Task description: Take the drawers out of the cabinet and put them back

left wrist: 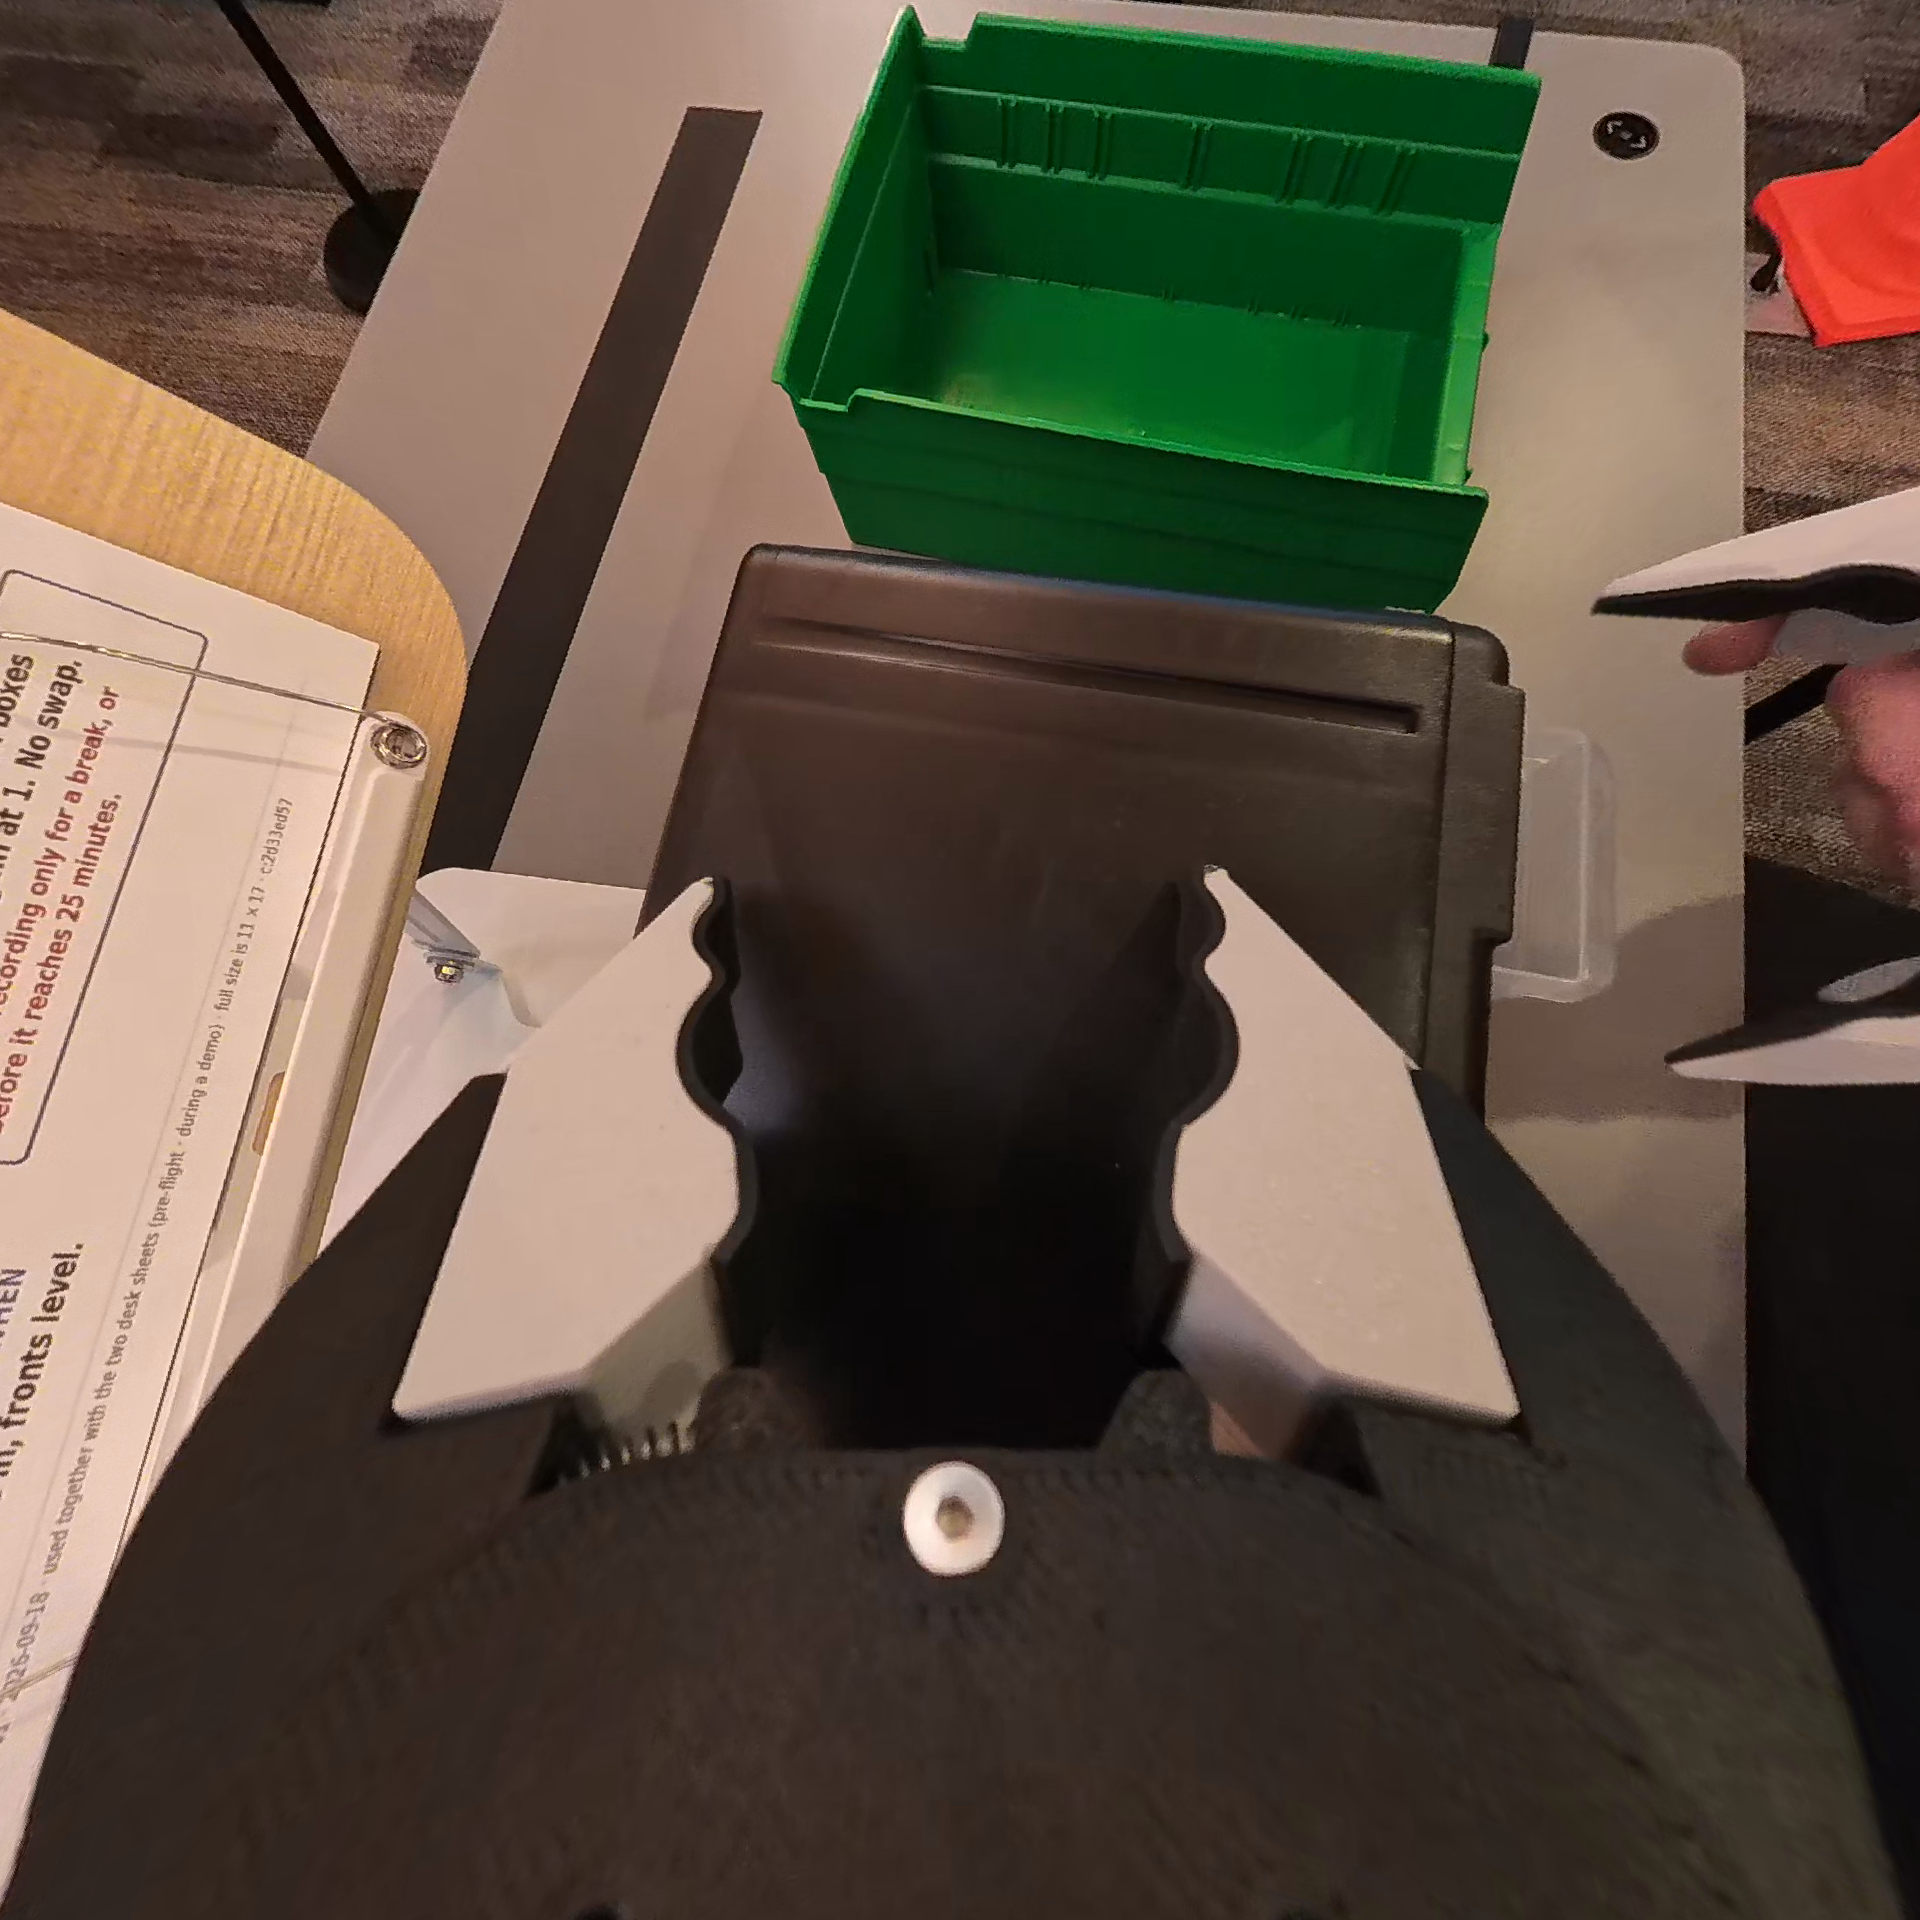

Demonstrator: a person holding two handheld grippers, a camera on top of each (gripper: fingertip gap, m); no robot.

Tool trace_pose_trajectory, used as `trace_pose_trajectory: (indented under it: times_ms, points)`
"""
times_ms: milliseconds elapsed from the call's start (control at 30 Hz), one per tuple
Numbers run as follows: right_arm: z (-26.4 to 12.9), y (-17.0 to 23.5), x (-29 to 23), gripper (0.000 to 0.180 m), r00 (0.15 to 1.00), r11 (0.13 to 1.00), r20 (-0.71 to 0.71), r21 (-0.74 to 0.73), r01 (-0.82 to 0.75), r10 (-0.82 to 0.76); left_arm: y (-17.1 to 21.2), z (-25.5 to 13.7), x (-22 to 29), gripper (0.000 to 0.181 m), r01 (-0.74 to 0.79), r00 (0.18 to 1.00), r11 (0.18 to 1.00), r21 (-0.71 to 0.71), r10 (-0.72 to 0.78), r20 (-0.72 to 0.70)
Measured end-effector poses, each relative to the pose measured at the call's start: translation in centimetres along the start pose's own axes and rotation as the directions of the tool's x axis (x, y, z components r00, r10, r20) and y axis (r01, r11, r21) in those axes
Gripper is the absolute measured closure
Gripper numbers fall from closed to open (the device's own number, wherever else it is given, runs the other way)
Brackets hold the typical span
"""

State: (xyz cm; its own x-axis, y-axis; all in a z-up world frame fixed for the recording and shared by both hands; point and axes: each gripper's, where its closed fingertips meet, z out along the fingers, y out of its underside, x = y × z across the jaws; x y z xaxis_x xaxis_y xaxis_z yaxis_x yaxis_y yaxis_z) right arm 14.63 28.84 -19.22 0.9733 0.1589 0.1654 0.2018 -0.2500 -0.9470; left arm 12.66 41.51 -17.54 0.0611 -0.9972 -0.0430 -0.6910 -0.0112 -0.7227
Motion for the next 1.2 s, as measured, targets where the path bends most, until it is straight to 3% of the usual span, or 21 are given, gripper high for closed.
trace_pose_trajectory:
  times_ms: [533,700,900,1067,1200]
  points:
    - [1.0,1.3,-1.0,0.094,0.985,0.984,-0.003,-0.017,-0.175,0.175,0.0,0.0,0.1,0.098,0.006,1.000,1.000,-0.003,-0.006,-0.016]
    - [1.7,1.4,-1.1,0.117,0.980,0.980,-0.014,-0.023,-0.199,0.199,0.0,0.1,0.2,0.099,0.007,1.000,1.000,-0.004,-0.007,-0.023]
    - [2.2,1.5,-1.0,0.124,0.980,0.980,-0.026,-0.017,-0.198,0.197,0.0,0.1,0.2,0.100,0.003,1.000,1.000,-0.003,-0.003,-0.022]
    - [1.9,1.9,-0.1,0.150,0.979,0.982,-0.077,-0.013,-0.189,0.188,0.0,0.1,0.2,0.100,0.003,1.000,1.000,-0.003,-0.003,-0.025]
    - [2.1,2.3,-0.7,0.106,0.980,0.980,-0.049,-0.036,-0.195,0.193,0.0,0.1,0.2,0.100,0.003,1.000,1.000,-0.003,-0.003,-0.024]
